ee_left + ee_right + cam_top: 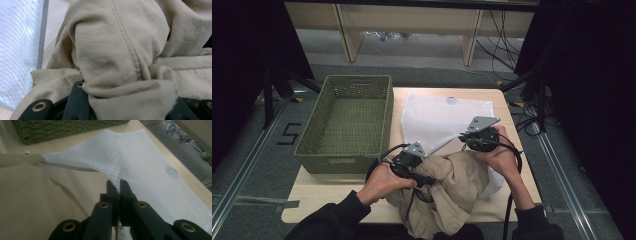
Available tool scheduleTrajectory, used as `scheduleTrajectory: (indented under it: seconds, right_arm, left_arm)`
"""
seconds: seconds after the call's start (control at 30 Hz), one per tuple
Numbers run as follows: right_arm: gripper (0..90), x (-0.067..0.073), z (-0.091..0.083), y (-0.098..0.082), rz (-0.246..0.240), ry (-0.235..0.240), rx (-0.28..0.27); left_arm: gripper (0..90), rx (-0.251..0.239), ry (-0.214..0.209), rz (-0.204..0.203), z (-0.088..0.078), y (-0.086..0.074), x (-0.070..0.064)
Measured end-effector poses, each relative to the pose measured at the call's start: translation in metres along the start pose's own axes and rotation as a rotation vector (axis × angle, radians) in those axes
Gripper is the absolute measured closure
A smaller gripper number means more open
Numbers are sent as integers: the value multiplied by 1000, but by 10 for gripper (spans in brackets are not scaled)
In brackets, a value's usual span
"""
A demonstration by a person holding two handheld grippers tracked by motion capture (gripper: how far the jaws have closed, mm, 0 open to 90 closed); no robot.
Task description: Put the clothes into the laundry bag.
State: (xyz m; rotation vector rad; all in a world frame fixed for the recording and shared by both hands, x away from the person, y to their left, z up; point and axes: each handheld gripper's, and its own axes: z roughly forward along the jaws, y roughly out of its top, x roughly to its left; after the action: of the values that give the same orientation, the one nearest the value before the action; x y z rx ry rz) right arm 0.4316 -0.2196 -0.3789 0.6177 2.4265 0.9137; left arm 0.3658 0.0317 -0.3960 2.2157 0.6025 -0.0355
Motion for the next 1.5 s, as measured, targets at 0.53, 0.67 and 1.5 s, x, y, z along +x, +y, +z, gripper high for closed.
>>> scheduleTrajectory:
  seconds: [0.53, 0.67, 1.5]
  right_arm:
    - [897, 13, -15, 17, -33, -5, -22]
    - [897, 13, -14, 15, -34, 1, -16]
    - [897, 20, -6, 8, -44, 40, 32]
  left_arm:
    - [650, 59, 273, 88, -31, 33, 8]
    - [644, 117, 260, 92, 14, 29, 17]
    - [299, 62, 312, -103, 47, 27, 50]
